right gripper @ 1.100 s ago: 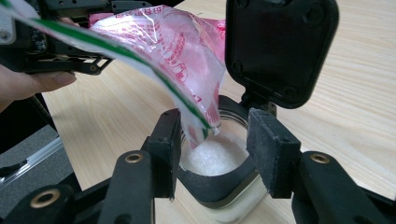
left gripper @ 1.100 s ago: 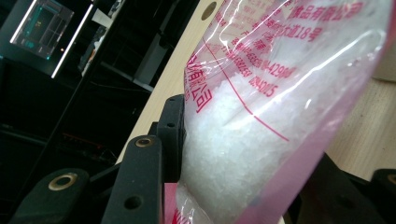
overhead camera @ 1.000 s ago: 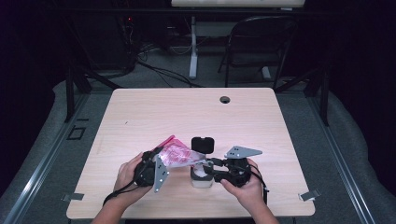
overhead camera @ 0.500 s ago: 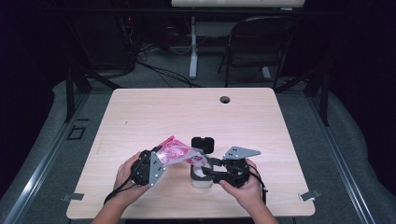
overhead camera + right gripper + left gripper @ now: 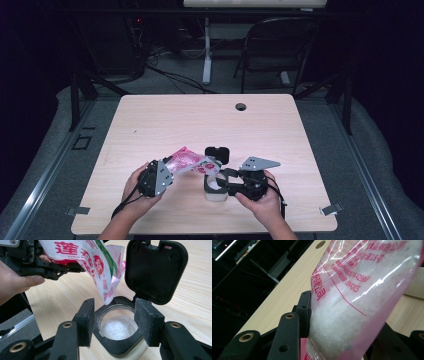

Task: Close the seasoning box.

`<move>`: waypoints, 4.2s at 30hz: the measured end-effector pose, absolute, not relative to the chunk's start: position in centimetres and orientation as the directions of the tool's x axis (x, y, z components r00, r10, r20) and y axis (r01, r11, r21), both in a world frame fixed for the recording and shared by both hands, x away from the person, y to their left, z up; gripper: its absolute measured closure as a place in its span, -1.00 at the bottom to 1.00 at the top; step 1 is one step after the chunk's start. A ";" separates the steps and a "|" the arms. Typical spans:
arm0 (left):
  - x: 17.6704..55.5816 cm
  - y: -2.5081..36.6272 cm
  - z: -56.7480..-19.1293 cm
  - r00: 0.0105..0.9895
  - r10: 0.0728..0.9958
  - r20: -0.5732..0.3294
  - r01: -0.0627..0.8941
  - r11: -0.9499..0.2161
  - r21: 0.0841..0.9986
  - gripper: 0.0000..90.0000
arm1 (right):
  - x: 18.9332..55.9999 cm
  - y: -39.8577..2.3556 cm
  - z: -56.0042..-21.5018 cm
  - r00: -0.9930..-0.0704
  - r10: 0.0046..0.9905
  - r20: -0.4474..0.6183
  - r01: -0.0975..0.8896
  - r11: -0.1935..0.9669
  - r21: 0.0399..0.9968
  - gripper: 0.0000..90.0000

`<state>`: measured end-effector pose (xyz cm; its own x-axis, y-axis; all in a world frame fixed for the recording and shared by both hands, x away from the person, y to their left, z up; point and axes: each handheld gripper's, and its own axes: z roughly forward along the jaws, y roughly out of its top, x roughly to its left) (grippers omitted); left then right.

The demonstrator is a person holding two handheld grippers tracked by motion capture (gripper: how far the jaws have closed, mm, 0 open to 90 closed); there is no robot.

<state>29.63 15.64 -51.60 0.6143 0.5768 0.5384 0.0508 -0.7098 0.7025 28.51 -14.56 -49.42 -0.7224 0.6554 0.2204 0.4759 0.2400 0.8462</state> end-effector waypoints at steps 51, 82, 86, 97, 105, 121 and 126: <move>31.8 18.9 -52.1 0.641 0.731 0.232 0.220 -0.465 0.858 0.46 | 28.6 -15.0 -49.5 -0.700 0.678 0.225 0.475 0.206 0.856 0.13; 34.2 27.4 -54.0 0.327 0.944 -0.052 0.444 -0.105 0.890 0.46 | 28.9 -15.1 -49.9 -0.692 0.683 0.233 0.484 0.200 0.852 0.13; 34.3 28.1 -54.5 0.294 0.954 -0.052 0.460 -0.094 0.883 0.46 | 29.0 -15.2 -49.9 -0.692 0.681 0.239 0.485 0.194 0.853 0.13; 34.9 29.0 -56.2 0.239 0.969 -0.063 0.528 -0.075 0.846 0.46 | 29.1 -15.2 -49.9 -0.688 0.685 0.240 0.487 0.191 0.852 0.13; 34.9 29.4 -56.3 0.207 0.972 -0.114 0.554 -0.020 0.833 0.46 | 29.0 -15.2 -49.9 -0.688 0.685 0.240 0.486 0.188 0.854 0.13; 34.8 29.8 -57.0 0.155 0.965 -0.210 0.592 0.079 0.802 0.44 | 28.9 -15.2 -49.7 -0.686 0.688 0.237 0.481 0.184 0.857 0.13; 34.5 29.8 -57.1 0.159 0.967 -0.199 0.587 0.069 0.807 0.28 | 29.1 -14.9 -49.5 -0.690 0.683 0.240 0.474 0.177 0.863 0.13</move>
